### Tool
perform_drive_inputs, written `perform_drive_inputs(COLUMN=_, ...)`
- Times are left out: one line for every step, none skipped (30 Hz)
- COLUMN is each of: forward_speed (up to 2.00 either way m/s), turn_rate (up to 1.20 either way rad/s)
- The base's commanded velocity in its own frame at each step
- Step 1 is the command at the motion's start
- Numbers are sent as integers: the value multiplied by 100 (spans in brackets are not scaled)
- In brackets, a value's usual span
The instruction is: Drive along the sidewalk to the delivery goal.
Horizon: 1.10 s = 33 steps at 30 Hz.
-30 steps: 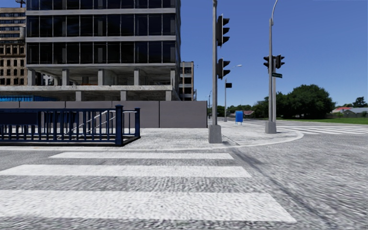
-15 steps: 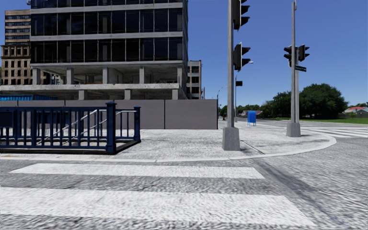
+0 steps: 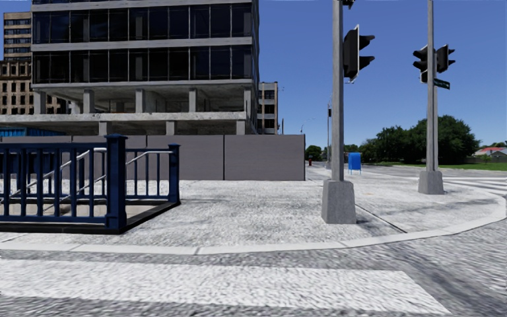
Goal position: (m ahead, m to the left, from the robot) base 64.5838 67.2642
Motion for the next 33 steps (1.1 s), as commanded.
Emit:
perform_drive_inputs(forward_speed=200, turn_rate=0)
perform_drive_inputs(forward_speed=200, turn_rate=0)
perform_drive_inputs(forward_speed=195, turn_rate=0)
perform_drive_inputs(forward_speed=179, turn_rate=0)
perform_drive_inputs(forward_speed=156, turn_rate=0)
perform_drive_inputs(forward_speed=156, turn_rate=0)
perform_drive_inputs(forward_speed=147, turn_rate=0)
perform_drive_inputs(forward_speed=144, turn_rate=0)
perform_drive_inputs(forward_speed=143, turn_rate=0)
perform_drive_inputs(forward_speed=143, turn_rate=0)
perform_drive_inputs(forward_speed=143, turn_rate=0)
perform_drive_inputs(forward_speed=143, turn_rate=0)
perform_drive_inputs(forward_speed=142, turn_rate=0)
perform_drive_inputs(forward_speed=142, turn_rate=0)
perform_drive_inputs(forward_speed=142, turn_rate=0)
perform_drive_inputs(forward_speed=142, turn_rate=0)
perform_drive_inputs(forward_speed=142, turn_rate=0)
perform_drive_inputs(forward_speed=142, turn_rate=0)
perform_drive_inputs(forward_speed=142, turn_rate=0)
perform_drive_inputs(forward_speed=142, turn_rate=0)
perform_drive_inputs(forward_speed=143, turn_rate=0)
perform_drive_inputs(forward_speed=145, turn_rate=0)
perform_drive_inputs(forward_speed=145, turn_rate=0)
perform_drive_inputs(forward_speed=149, turn_rate=0)
perform_drive_inputs(forward_speed=152, turn_rate=0)
perform_drive_inputs(forward_speed=153, turn_rate=0)
perform_drive_inputs(forward_speed=153, turn_rate=0)
perform_drive_inputs(forward_speed=153, turn_rate=0)
perform_drive_inputs(forward_speed=153, turn_rate=0)
perform_drive_inputs(forward_speed=153, turn_rate=0)
perform_drive_inputs(forward_speed=153, turn_rate=0)
perform_drive_inputs(forward_speed=153, turn_rate=0)
perform_drive_inputs(forward_speed=153, turn_rate=0)
